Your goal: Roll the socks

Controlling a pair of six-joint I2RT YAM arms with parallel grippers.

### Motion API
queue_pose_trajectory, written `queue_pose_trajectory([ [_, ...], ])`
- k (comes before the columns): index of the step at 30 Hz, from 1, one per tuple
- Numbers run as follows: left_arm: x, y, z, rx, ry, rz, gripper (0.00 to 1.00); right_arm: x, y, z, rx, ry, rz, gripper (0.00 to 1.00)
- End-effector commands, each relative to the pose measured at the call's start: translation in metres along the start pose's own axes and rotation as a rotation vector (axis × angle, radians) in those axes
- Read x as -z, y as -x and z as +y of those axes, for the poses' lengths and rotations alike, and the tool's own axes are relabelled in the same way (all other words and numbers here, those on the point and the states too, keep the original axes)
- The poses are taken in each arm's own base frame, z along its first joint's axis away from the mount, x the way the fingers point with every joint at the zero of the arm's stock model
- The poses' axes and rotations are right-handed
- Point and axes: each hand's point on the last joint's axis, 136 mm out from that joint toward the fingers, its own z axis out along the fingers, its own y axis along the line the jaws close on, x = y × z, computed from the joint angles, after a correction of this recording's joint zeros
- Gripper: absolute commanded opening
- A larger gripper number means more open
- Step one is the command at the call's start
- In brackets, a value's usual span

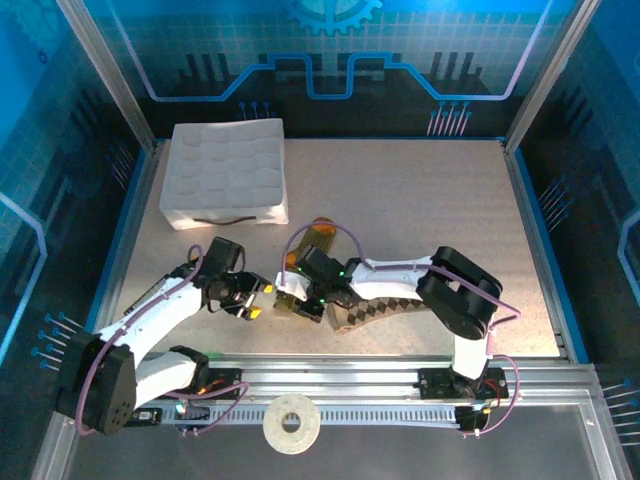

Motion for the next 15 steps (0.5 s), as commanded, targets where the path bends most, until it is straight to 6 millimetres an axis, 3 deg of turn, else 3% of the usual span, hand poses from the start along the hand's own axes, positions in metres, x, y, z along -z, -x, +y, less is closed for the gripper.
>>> queue_pose_trajectory([
  [1,-0.007,-0.015,-0.016,0.012,-0.054,0.063,0.55,-0.004,-0.015,0.019,-0.175,0.206,0.055,0.0],
  [8,-0.026,-0.022,-0.012,0.038,-0.016,0.084,0.54,0.0,-0.01,0.002,-0.369,0.332,0.017,0.0],
  [15,-0.042,-0.019,-0.014,0.053,0.007,0.096,0.54,0.0,-0.007,0.002,-0.41,0.378,0.007,0.0],
])
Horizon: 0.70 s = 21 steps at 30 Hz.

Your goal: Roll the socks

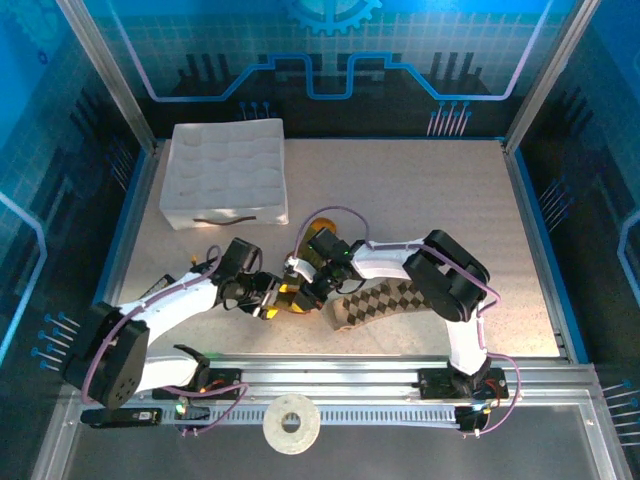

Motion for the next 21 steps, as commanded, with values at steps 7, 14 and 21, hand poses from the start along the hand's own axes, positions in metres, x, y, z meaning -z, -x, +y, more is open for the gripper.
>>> queue_pose_trajectory([
  [7,-0.016,-0.002,0.011,0.045,0.07,0.018,0.49,0.0,-0.011,-0.001,-0.108,0.063,0.026,0.0],
  [14,-0.023,0.001,0.027,0.079,0.155,-0.003,0.26,0.002,-0.009,0.0,-0.094,0.06,0.015,0.0],
  [21,-0.015,0.001,0.057,0.19,0.283,-0.031,0.0,0.031,-0.005,0.012,0.246,-0.206,-0.102,0.37],
])
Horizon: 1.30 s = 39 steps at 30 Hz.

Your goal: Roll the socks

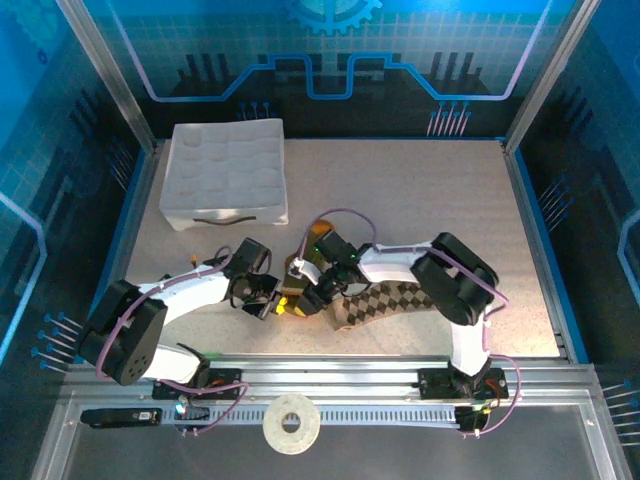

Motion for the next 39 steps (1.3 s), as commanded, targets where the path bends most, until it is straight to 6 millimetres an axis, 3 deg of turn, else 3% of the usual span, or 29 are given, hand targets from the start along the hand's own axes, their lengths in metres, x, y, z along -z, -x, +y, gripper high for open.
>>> queue_pose_trajectory([
  [1,-0.001,0.006,0.045,0.119,0.173,-0.045,0.0,0.023,0.008,0.006,0.285,-0.231,-0.087,0.44],
  [4,0.002,0.007,0.047,0.154,0.183,-0.043,0.0,0.032,0.003,0.015,0.486,-0.403,-0.1,0.55],
  [9,0.006,0.011,0.045,0.176,0.215,-0.03,0.0,0.026,0.001,0.023,0.678,-0.565,-0.029,0.57],
  [20,0.003,0.015,0.039,0.161,0.243,-0.017,0.0,-0.008,0.022,0.013,0.728,-0.642,0.029,0.54],
  [23,0.002,0.015,0.037,0.162,0.237,-0.013,0.0,-0.014,0.019,0.008,0.697,-0.631,0.053,0.44],
  [27,0.004,0.014,0.034,0.155,0.221,-0.008,0.0,-0.017,0.014,-0.004,0.594,-0.614,0.07,0.19],
  [31,0.01,0.013,0.03,0.153,0.183,-0.006,0.0,-0.018,0.004,-0.013,0.47,-0.561,0.092,0.03],
  [35,0.016,0.014,0.026,0.155,0.143,0.001,0.0,-0.014,0.0,-0.016,0.355,-0.471,0.074,0.0],
  [39,0.028,0.015,0.017,0.137,0.084,-0.009,0.33,-0.012,0.0,-0.012,0.202,-0.304,0.068,0.0],
])
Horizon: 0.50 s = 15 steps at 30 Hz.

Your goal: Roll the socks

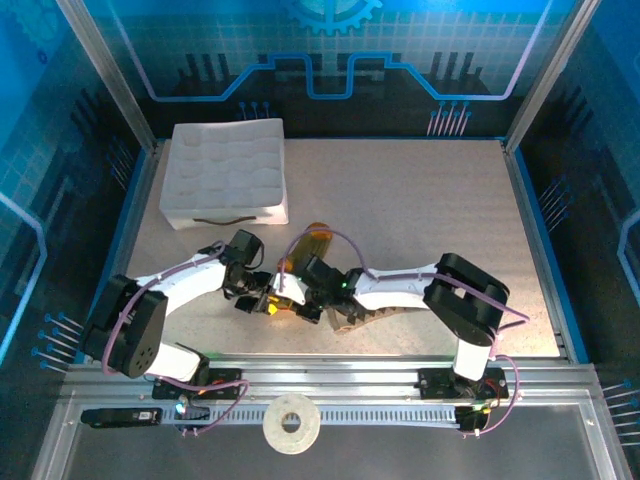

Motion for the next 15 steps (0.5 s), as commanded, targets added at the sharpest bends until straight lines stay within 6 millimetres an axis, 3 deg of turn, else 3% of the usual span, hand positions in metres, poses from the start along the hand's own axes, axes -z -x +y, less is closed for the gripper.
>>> queue_pose_trajectory([
  [1,0.012,0.005,0.011,0.009,-0.005,-0.031,0.45,-0.001,-0.019,0.006,-0.205,0.192,0.074,0.0],
  [4,0.025,0.004,0.006,-0.018,-0.059,-0.057,0.61,-0.001,-0.018,0.003,-0.314,0.3,0.084,0.0],
  [6,0.033,0.003,0.0,-0.062,-0.1,-0.077,0.63,-0.002,-0.021,-0.001,-0.38,0.349,0.105,0.0],
  [9,0.038,0.001,-0.007,-0.135,-0.165,-0.087,0.62,-0.006,-0.024,-0.008,-0.476,0.408,0.142,0.0],
  [15,0.027,-0.007,-0.022,-0.238,-0.289,-0.063,0.55,-0.018,-0.039,-0.016,-0.599,0.46,0.225,0.0],
])
